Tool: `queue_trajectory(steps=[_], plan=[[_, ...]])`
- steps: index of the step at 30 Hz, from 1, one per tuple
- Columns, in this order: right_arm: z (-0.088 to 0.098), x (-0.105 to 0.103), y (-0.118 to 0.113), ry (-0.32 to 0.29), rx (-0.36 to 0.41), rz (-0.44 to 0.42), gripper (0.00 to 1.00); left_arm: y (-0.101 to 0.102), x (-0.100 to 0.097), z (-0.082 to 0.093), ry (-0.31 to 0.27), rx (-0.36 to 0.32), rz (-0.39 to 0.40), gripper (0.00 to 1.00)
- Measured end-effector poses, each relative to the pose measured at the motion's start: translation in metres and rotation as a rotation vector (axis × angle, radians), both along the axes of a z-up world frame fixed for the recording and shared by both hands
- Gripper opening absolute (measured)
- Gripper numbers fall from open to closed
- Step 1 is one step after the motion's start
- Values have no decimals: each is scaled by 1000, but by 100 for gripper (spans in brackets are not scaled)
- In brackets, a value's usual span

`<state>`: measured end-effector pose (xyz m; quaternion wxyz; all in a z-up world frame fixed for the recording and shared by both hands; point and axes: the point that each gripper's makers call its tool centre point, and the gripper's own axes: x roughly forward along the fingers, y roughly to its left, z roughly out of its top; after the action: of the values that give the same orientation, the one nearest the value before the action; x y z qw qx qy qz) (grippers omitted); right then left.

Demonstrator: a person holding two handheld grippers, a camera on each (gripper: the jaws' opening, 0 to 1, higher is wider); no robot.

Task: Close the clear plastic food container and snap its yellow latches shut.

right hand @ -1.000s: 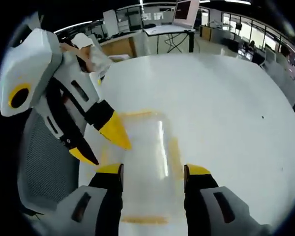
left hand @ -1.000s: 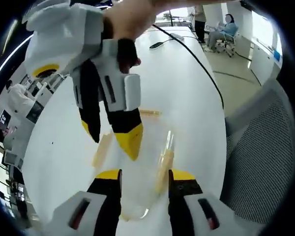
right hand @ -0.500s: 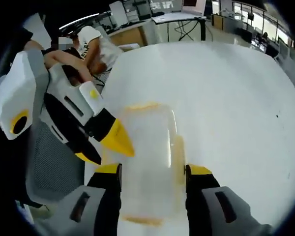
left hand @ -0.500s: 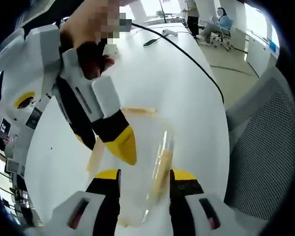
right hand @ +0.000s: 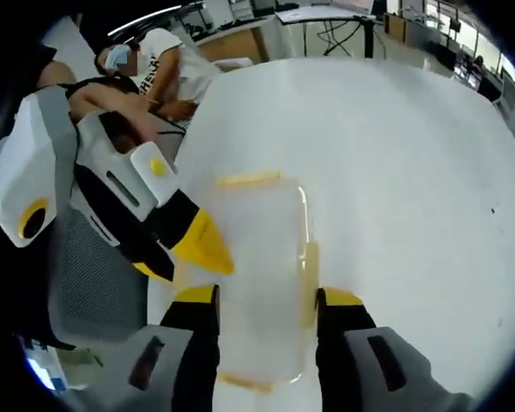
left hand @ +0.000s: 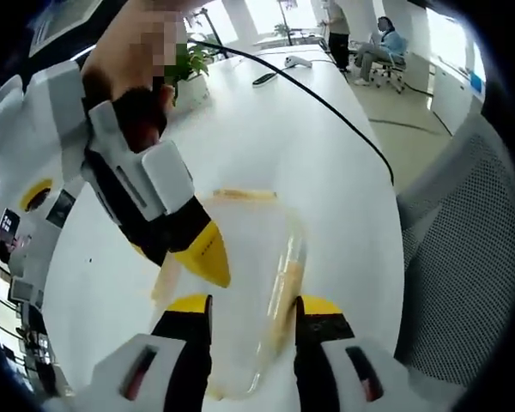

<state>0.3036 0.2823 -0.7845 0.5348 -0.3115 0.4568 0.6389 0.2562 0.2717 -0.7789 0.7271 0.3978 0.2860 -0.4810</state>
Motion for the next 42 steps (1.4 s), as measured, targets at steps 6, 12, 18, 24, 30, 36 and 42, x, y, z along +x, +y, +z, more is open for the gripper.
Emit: queue_trajectory(steps=[6, 12, 18, 24, 30, 36, 42], plan=[[-8, -2, -1, 25, -51, 22, 38, -2, 2, -2, -10, 4, -29, 31], [-7, -5, 1, 17, -77, 25, 39, -3, 3, -2, -75, 22, -33, 31], [-6, -5, 2, 25, -69, 28, 39, -4, 3, -3, -59, 37, -35, 32], [-4, -5, 1, 16, -66, 23, 40, -4, 2, -3, -54, 36, -30, 32], [-2, -3, 1, 1, -79, 24, 40, -5, 3, -2, -36, 39, -26, 32], [1, -5, 1, -59, -59, 24, 41, -5, 2, 0, 0, 38, -4, 33], [5, -5, 1, -126, -34, 27, 41, -5, 2, 2, 53, 17, -9, 33]])
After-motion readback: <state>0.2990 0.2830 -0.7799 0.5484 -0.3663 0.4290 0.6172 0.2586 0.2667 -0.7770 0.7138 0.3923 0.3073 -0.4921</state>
